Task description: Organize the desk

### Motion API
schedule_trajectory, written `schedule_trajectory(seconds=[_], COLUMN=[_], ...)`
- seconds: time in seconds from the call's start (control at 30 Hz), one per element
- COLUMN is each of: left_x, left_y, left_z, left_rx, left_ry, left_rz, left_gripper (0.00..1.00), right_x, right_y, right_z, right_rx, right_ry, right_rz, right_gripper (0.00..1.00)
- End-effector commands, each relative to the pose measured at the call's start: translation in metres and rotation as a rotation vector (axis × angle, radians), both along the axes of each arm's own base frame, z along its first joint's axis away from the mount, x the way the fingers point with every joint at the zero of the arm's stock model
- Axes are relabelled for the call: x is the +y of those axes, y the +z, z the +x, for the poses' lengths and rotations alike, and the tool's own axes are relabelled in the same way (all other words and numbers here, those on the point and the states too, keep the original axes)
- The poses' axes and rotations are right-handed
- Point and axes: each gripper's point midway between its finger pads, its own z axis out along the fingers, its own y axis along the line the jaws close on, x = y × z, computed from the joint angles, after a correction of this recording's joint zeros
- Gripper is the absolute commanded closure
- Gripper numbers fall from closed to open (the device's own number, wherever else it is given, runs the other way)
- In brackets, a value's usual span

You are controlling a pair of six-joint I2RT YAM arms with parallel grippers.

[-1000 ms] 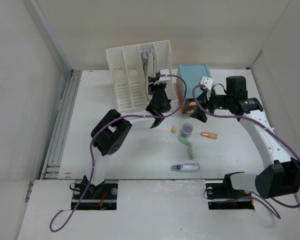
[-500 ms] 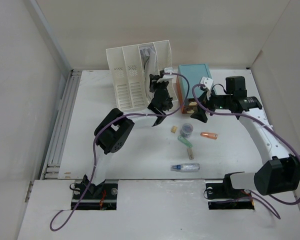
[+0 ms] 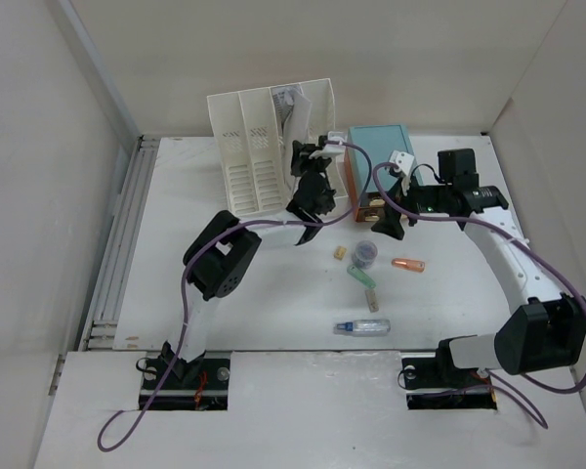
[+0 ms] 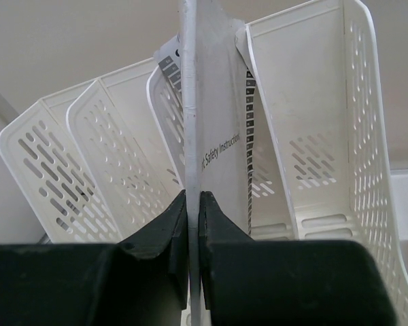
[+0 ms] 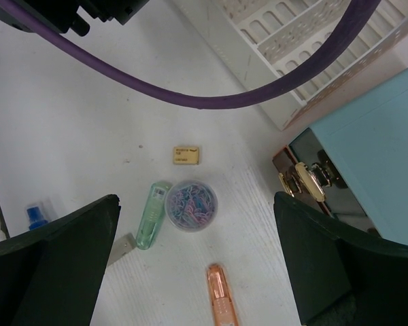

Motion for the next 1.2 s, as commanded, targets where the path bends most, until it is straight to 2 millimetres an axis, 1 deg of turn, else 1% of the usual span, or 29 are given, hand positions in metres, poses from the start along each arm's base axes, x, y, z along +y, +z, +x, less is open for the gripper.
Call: schedule_trajectory(seconds=[0.0,0.03,0.07,0.1,0.13,0.17,0.2,0.27,0.3,0.33,0.4,0.43,0.47,0.5,0.53,0.57,0.6,0.73,0.77,0.87,0.9,0.93,0.97,1.0,1.07,1.1,1.13,1.17], left_x=[0.024,0.023,0.027,0.025,0.026,0.025,0.023,0.022,0.022,0.020,0.020,0.017,0.017,0.017,0.011,0.012,0.007,0.008,0.003,0.007,0.003,0.005,0.002,0.007,0.010,0.012,0.009,0.010], left_y=[0.092,0.088,0.088,0.084,0.085,0.078,0.079,0.072,0.072,0.061,0.058,0.052,0.053,0.053,0.047,0.048,0.048,0.047,0.042,0.038,0.030,0.029,0.028,0.021,0.023,0.021,0.012,0.018], left_z=[-0.013,-0.011,-0.009,-0.007,-0.008,-0.007,-0.007,-0.006,-0.006,-0.006,-0.006,-0.008,-0.009,-0.009,-0.012,-0.013,-0.015,-0.015,-0.016,-0.018,-0.021,-0.022,-0.025,-0.027,-0.028,-0.030,-0.033,-0.034], left_rx=[-0.331,-0.330,-0.334,-0.328,-0.335,-0.331,-0.337,-0.334,-0.337,-0.325,-0.324,-0.309,-0.316,-0.317,-0.308,-0.317,-0.315,-0.317,-0.307,-0.300,-0.285,-0.277,-0.274,-0.253,-0.250,-0.235,-0.213,-0.223], left_ry=[0.000,0.000,0.004,0.004,0.004,0.001,-0.010,-0.015,-0.020,-0.033,-0.041,-0.042,-0.042,-0.042,-0.054,-0.054,-0.063,-0.062,-0.065,-0.056,-0.063,-0.056,-0.059,-0.039,-0.034,-0.029,-0.029,-0.035], left_rz=[-0.263,-0.262,-0.273,-0.267,-0.274,-0.276,-0.281,-0.288,-0.301,-0.315,-0.331,-0.327,-0.334,-0.334,-0.330,-0.338,-0.340,-0.365,-0.373,-0.395,-0.407,-0.416,-0.431,-0.437,-0.479,-0.483,-0.481,-0.505], left_gripper=[1.00,1.00,1.00,1.00,1.00,1.00,1.00,1.00,1.00,1.00,1.00,1.00,1.00,1.00,1.00,1.00,1.00,1.00,1.00,1.00,1.00,1.00,1.00,1.00,1.00,1.00,1.00,1.00], right_x=[0.004,0.004,0.001,0.002,0.002,0.003,0.004,0.004,0.004,0.004,0.005,0.005,0.005,0.005,0.005,0.005,0.005,0.005,0.005,0.004,0.004,0.004,0.004,0.004,0.004,0.005,0.005,0.005], right_y=[0.016,0.017,0.016,0.015,0.014,0.014,0.014,0.013,0.013,0.015,0.011,0.011,0.007,0.010,0.009,0.009,0.006,0.005,0.005,0.004,0.004,0.004,0.004,0.004,0.006,0.007,0.007,0.007], right_z=[0.001,0.004,0.003,-0.001,-0.002,-0.001,-0.003,-0.007,-0.007,-0.008,-0.008,-0.008,-0.009,-0.007,-0.009,-0.009,-0.007,-0.009,-0.009,-0.010,-0.010,-0.011,-0.011,-0.011,-0.011,-0.012,-0.012,-0.012], right_rx=[-0.041,-0.053,-0.045,-0.030,-0.034,-0.044,-0.045,-0.046,-0.053,-0.050,-0.047,-0.048,-0.026,-0.044,-0.035,-0.035,-0.026,-0.025,-0.025,-0.024,-0.031,-0.022,-0.022,-0.029,-0.030,-0.029,-0.037,-0.037], right_ry=[0.041,0.048,0.048,0.056,0.063,0.084,0.098,0.118,0.123,0.123,0.139,0.139,0.138,0.144,0.144,0.144,0.143,0.149,0.149,0.153,0.157,0.157,0.157,0.162,0.162,0.167,0.171,0.172], right_rz=[0.025,0.020,0.021,0.029,0.023,0.021,0.026,0.020,0.017,0.017,0.016,0.016,0.015,0.012,0.012,0.012,0.011,0.007,0.007,0.004,0.001,0.001,0.001,-0.002,-0.002,0.005,0.003,0.003], right_gripper=[0.00,0.00,0.00,0.00,0.00,0.00,0.00,0.00,0.00,0.00,0.00,0.00,0.00,0.00,0.00,0.00,0.00,0.00,0.00,0.00,0.00,0.00,0.00,0.00,0.00,0.00,0.00,0.00])
